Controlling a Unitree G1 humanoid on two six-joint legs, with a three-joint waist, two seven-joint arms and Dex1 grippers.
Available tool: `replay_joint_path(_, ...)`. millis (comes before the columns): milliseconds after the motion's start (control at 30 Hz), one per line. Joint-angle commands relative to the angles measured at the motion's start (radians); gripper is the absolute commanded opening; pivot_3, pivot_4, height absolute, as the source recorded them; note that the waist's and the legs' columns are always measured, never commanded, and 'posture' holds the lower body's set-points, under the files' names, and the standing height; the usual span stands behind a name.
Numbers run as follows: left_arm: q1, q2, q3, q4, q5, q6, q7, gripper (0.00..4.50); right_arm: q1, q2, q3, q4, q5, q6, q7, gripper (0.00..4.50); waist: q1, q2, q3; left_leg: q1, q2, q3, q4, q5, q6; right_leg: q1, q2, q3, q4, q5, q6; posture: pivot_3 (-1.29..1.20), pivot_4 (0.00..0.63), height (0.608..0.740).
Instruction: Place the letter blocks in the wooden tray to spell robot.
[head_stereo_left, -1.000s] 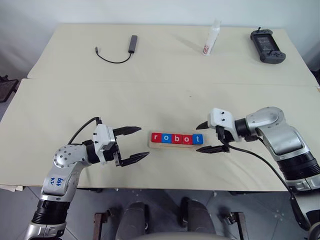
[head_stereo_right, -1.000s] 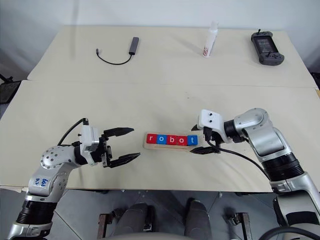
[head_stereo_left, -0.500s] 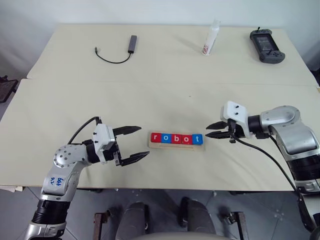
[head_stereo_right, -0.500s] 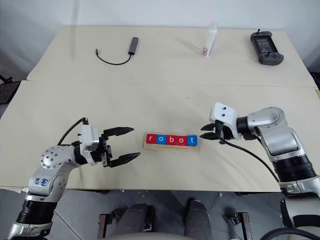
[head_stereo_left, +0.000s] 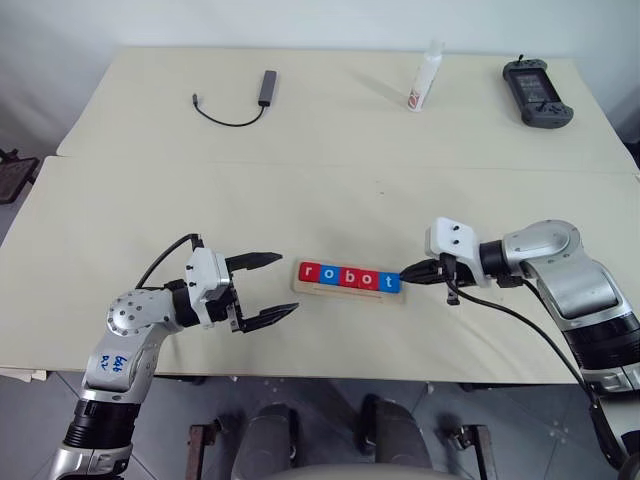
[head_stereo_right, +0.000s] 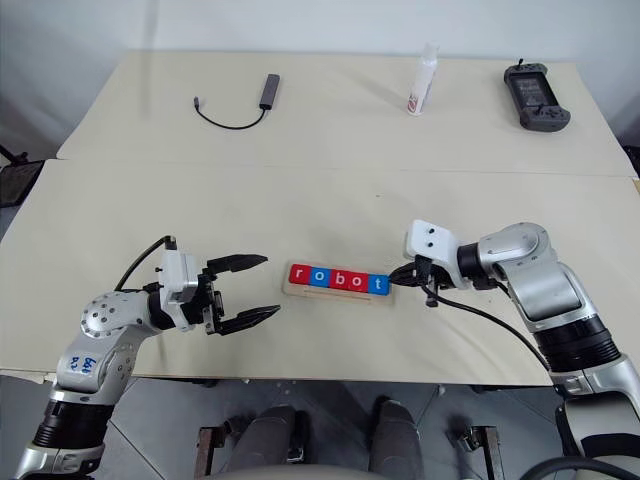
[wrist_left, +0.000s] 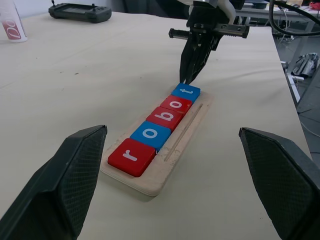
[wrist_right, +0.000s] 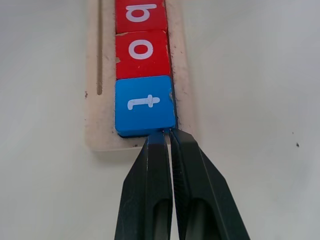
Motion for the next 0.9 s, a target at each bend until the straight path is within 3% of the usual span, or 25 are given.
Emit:
replay_joint_path(33,0.006,0.001,0.018,-0.024,-0.011,-0.019,0.002,4.50,-0.004,-0.014,-0.009,-0.045,0.009,0.008,0.010,0.16,0.000,0.000,0.000,0.000,0.000,0.000,0.000,0.000,0.000,0.000,0.000,0.000,0.000,0.000,0.000,0.00,0.150,0.740)
replay_joint_path(267,0.002,0.000,0.013,-0.025,-0.011,-0.016,0.001,4.50,0.015,-0.001,-0.013,-0.056,0.004,0.004,-0.010,0.16,0.001,0.000,0.000,0.000,0.000,0.000,0.000,0.000,0.000,0.000,0.000,0.000,0.000,0.000,0.000,0.00,0.150,0.740)
replay_joint_path(367,0.000,0.006,0.018,-0.025,-0.016,-0.012,-0.004,4.50,0.051,-0.001,-0.088,-0.064,0.058,-0.005,-0.026,0.16,0.003,0.000,0.000,0.000,0.000,0.000,0.000,0.000,0.000,0.000,0.000,0.000,0.000,0.000,0.000,0.00,0.150,0.740)
replay_joint_path(467,0.008,0.028,0.035,-0.011,-0.019,-0.017,-0.025,4.50,0.121,-0.026,-0.189,-0.085,0.111,-0.007,-0.047,0.74,0.006,0.000,0.000,0.000,0.000,0.000,0.000,0.000,0.000,0.000,0.000,0.000,0.000,0.000,0.000,0.00,0.150,0.740)
replay_joint_path(633,0.022,0.078,0.087,0.033,-0.022,-0.023,-0.057,4.50,0.337,0.000,-0.436,-0.121,0.231,-0.206,-0.029,2.33,0.008,0.000,0.000,0.000,0.000,0.000,-0.001,0.000,0.000,0.000,0.000,0.000,-0.001,0.000,0.000,0.00,0.150,0.740)
replay_joint_path(833,0.025,0.130,0.150,0.111,-0.010,-0.058,-0.095,4.50,0.515,0.043,-0.604,-0.148,0.355,-0.340,0.006,4.43,0.003,0.000,0.000,0.001,0.000,0.001,-0.001,0.000,0.000,0.001,0.000,0.001,0.000,0.000,0.000,0.00,0.150,0.740)
replay_joint_path(900,0.019,0.147,0.169,0.144,-0.008,-0.067,-0.102,4.50,0.545,0.053,-0.620,-0.158,0.390,-0.349,0.019,4.48,0.001,0.000,0.000,0.002,0.001,0.001,-0.001,0.000,0.000,0.001,0.001,0.001,0.000,0.000,0.000,0.00,0.150,0.740)
